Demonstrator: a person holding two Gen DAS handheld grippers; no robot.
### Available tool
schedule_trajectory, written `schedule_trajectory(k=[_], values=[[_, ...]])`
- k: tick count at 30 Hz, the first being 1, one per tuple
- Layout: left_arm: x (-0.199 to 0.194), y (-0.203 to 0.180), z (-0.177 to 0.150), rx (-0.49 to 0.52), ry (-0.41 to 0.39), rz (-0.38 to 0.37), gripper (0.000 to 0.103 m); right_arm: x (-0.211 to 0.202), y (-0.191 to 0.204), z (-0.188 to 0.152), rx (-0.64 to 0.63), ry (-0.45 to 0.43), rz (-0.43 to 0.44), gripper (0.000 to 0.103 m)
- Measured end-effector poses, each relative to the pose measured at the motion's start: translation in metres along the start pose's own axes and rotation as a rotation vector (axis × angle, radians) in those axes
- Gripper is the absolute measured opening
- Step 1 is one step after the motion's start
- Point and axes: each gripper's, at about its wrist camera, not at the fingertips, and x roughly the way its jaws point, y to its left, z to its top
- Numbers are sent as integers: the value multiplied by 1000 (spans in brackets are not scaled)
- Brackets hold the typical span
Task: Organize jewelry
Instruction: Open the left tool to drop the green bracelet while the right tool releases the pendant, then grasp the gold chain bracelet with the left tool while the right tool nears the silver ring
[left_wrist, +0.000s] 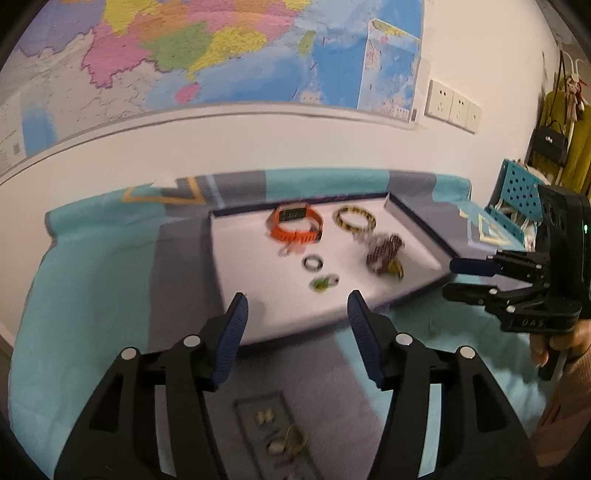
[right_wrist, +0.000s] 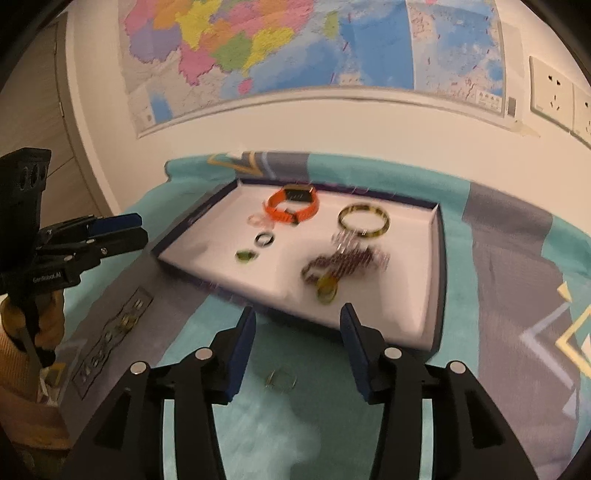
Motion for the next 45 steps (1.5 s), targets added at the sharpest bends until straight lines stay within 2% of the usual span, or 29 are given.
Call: schedule_trajectory(k=[6,9,10,13,19,23,27,31,36,40,45], values=[[-2,2,-36,20,76,20,57,4,13,-24,-18,52,-27,49],[-3,2,-50,10,107,13,58,5,15,-31,-14,59,-42,56],[-3,2,-53,7,115,13,61,5,16,-33,-11,61,-42,59],[-3,1,-62,-5,141,7,63,6,15,-36,3,66,-39,59],[0,-1,-75,-23,185,-6,49,7,16,-38,17,70,-35,59],[2,-4,-77,-18,201,-16,36,7,18,-38,17,73,-33,59],[2,-5,-77,-29,205,-6,33,7,19,-39,18,73,-28,59],[5,-2,-75,-54,206,7,14,8,22,-38,13,76,-23,59],[7,-5,-72,-55,200,-13,12,9,23,-38,8,79,-19,58],[11,-10,-68,-53,195,-31,12,12,25,-38,0,89,-11,46],[16,-16,-62,-50,190,-48,12,20,24,-35,8,111,-16,40]])
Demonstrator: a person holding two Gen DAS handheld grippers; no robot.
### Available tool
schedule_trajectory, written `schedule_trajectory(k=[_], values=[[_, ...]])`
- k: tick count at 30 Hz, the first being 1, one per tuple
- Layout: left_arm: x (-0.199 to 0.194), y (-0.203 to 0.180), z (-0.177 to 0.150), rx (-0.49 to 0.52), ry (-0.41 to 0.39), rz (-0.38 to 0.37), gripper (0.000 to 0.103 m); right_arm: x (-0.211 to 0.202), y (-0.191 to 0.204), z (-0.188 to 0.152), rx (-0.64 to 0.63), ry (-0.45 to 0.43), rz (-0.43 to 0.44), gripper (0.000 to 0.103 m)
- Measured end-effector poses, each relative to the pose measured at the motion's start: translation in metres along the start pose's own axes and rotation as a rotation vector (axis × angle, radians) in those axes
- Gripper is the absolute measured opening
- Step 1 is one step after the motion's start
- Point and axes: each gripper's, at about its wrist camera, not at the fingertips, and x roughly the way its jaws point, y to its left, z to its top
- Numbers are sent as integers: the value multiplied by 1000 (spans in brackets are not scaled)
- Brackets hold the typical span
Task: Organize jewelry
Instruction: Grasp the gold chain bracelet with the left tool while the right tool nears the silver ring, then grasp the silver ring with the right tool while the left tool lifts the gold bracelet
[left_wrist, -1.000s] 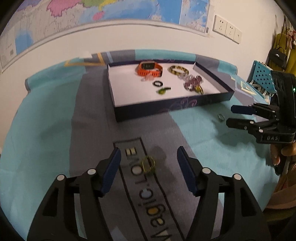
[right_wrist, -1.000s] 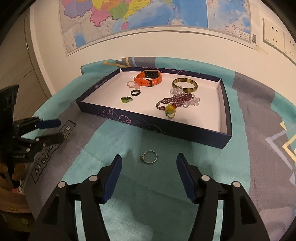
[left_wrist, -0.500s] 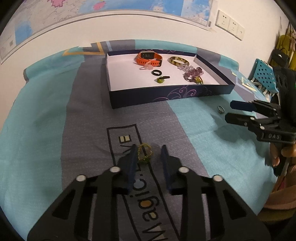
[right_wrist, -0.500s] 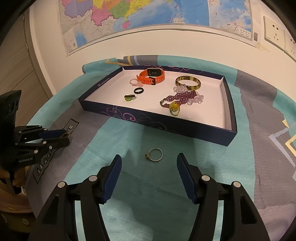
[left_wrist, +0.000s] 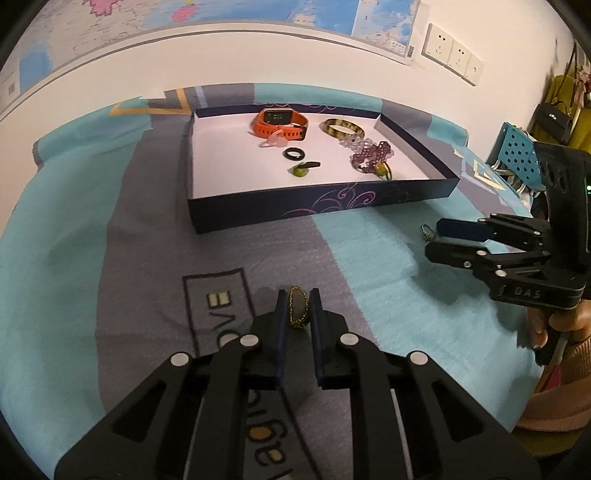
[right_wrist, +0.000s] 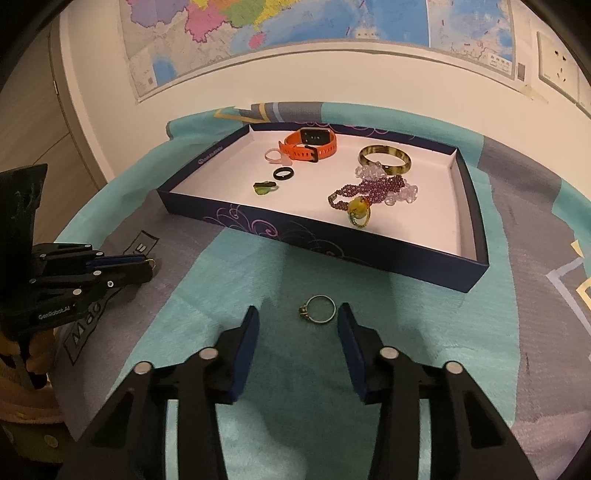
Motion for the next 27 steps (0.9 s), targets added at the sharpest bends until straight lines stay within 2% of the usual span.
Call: schedule_trajectory(k=[6,9,27], values=[[6,-3,5,-2,-2,-14,12,5,-3,4,15,7,-9,34],[7,-1,6,-16,-2,-23,12,5,-7,5,29,6,-14,20],[5,-13,12,2,-30,-47,12,-9,-5,4,20,-43,-20,20]])
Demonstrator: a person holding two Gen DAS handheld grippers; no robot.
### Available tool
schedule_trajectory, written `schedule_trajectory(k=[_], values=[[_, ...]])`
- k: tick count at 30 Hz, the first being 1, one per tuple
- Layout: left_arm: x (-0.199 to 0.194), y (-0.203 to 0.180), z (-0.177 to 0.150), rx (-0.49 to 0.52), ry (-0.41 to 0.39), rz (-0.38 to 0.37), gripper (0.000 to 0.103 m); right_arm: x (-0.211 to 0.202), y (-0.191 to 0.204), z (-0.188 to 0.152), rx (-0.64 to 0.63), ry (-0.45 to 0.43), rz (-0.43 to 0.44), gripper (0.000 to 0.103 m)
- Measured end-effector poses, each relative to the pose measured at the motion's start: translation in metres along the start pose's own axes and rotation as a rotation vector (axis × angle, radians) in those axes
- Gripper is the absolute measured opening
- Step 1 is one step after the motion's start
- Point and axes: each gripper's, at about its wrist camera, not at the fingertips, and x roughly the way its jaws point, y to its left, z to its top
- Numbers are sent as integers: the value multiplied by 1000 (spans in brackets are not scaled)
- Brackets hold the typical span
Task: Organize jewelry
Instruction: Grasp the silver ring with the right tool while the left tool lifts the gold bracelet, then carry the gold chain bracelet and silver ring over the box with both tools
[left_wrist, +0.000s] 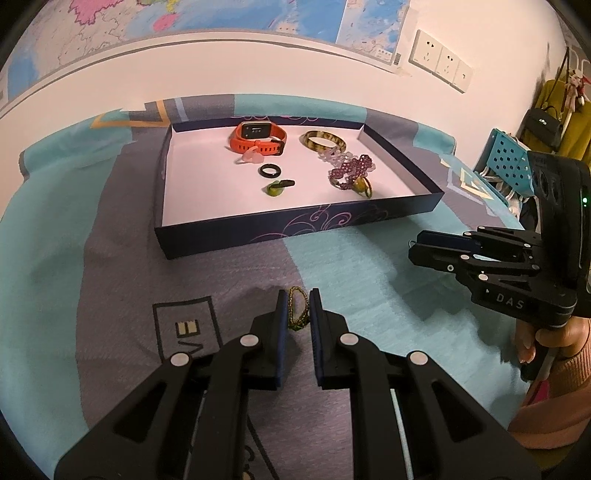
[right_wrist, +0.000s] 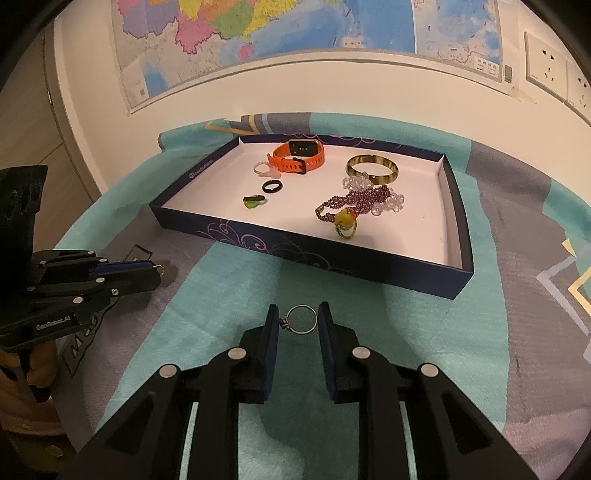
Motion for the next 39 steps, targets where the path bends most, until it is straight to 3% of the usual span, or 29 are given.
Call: schedule_trajectory(k=[39], values=[[-18,-18,27,32,-89,-38,12,-25,2,15,-4,-86,14,20]])
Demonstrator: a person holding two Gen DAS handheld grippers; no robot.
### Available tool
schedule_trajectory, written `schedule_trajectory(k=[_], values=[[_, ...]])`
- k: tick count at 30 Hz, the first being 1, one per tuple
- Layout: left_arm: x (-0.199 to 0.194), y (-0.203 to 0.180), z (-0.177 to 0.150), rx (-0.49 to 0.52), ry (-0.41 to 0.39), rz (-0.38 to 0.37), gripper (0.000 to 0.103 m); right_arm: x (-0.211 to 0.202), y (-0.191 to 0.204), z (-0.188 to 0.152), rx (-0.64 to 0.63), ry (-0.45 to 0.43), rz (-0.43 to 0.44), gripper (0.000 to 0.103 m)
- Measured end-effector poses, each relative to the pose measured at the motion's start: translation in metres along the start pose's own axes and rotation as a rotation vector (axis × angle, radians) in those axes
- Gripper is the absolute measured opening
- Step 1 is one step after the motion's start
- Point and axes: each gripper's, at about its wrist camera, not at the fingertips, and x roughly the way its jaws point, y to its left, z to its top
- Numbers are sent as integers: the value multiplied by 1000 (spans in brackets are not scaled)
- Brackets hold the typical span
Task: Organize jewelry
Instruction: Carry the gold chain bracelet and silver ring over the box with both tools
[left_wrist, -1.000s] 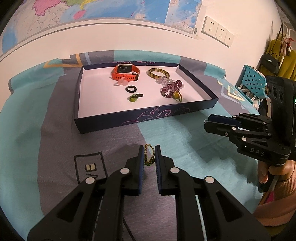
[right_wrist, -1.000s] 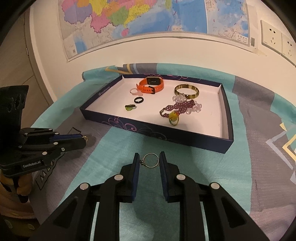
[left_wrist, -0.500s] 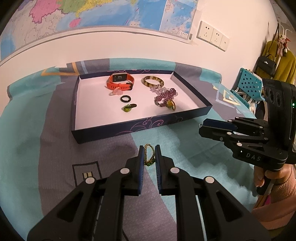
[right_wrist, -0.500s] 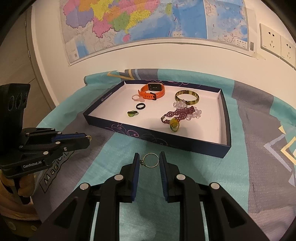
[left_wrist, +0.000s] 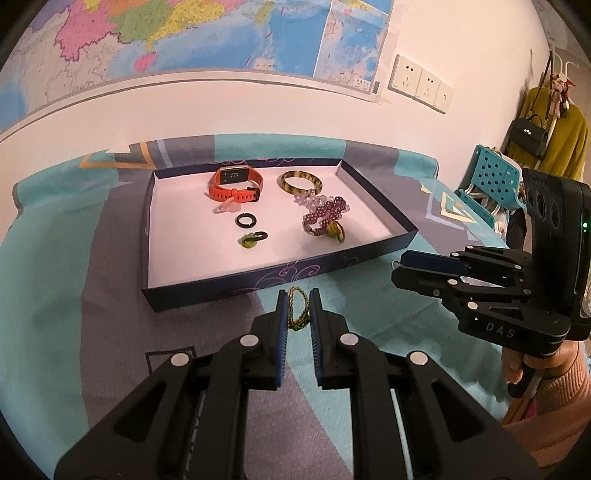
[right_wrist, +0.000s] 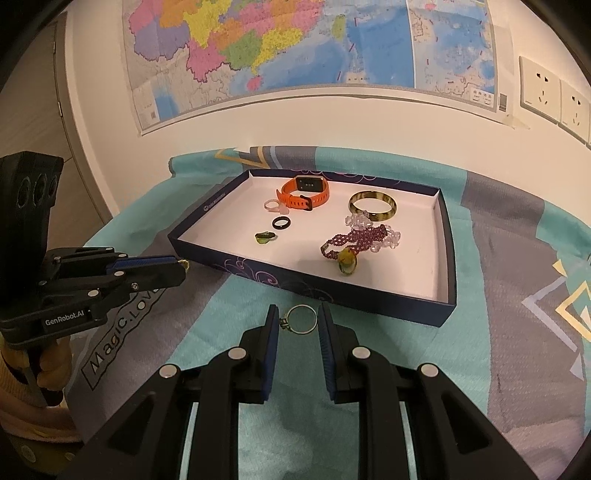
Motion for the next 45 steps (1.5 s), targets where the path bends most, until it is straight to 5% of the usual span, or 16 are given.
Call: schedule_trajectory(k=[45], values=[[13,-5,35,17,-33,12,12,5,-7,25,-23,-35,-12,20]])
